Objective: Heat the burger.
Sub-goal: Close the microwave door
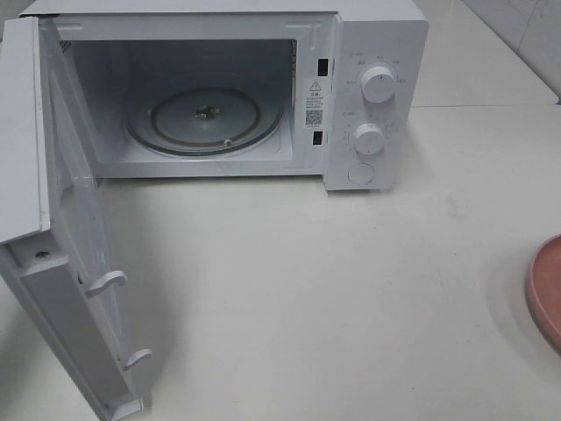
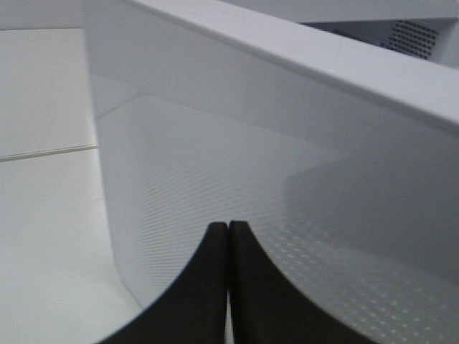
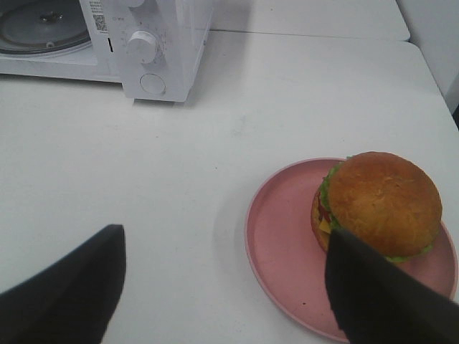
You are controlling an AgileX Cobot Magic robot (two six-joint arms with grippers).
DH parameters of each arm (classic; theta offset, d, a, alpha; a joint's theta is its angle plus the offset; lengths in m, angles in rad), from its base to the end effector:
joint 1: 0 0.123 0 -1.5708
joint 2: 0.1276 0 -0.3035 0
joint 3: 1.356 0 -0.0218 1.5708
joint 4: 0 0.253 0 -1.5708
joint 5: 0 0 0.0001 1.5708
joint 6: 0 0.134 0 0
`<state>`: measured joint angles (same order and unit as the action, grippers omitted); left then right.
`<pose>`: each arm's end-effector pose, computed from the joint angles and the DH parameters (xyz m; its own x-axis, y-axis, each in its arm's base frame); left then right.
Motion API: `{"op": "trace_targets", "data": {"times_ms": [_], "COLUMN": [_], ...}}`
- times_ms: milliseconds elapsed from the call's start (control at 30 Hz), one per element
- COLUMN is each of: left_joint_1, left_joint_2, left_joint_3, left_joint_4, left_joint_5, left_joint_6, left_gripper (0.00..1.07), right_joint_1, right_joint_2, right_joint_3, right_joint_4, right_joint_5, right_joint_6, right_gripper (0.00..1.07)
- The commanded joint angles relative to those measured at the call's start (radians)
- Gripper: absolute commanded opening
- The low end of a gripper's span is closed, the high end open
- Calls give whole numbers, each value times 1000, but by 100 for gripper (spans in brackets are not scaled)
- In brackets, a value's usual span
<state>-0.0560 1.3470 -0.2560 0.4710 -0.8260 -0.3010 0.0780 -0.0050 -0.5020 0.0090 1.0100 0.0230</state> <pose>0.2451 -0.0585 0.1938 -0.2209 0.0420 -0.9744 0.3838 0.9222 -0.0473 0.0186 0.0025 0.2656 -0.4049 -0.0038 -0.9144 -0.0736 0.9969 0.0285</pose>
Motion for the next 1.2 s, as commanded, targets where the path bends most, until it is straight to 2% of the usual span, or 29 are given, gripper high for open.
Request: {"op": "trace_targets", "data": {"times_ms": [33, 133, 267, 567, 633, 733, 800, 900, 967, 1067, 1133, 1200], "left_joint_1": [-91, -141, -196, -280, -326, -338, -381, -393, -432, -443, -477, -486], "left_joint_2": [56, 88, 123, 188, 220, 230, 277, 290, 339, 352, 400, 412], "left_joint_3": [-23, -37, -62, -139, -188, -202, -257, -274, -333, -347, -406, -421], "left_joint_4": [-112, -162, -173, -251, -292, -298, -318, -328, -378, -392, -421, -425], "left_joint_5": [-26, -38, -51, -54, -52, -52, -51, -50, -50, -50, -48, -48], "left_joint_6": [59, 74, 96, 96, 96, 96, 96, 96, 96, 96, 99, 100], "left_gripper": [0, 0, 0, 0, 0, 0, 0, 0, 0, 0, 0, 0], "right_joint_1": [-7, -7, -7, -7, -7, -7, -7, -7, -7, -7, -7, -7], "right_joint_2": [-26, -26, -26, -26, -26, -26, -26, -26, -26, -26, -26, -26], "right_joint_3": [3, 3, 3, 3, 3, 3, 3, 3, 3, 3, 3, 3], "right_joint_4": [4, 4, 4, 4, 4, 4, 4, 4, 4, 4, 4, 4], "right_joint_5": [-16, -16, -16, -16, -16, -16, -16, -16, -16, -16, -16, -16], "right_joint_6": [-14, -14, -14, -14, -14, -14, -14, -14, -14, -14, -14, -14], "right_gripper": [76, 76, 76, 76, 76, 76, 76, 76, 76, 76, 76, 76]}}
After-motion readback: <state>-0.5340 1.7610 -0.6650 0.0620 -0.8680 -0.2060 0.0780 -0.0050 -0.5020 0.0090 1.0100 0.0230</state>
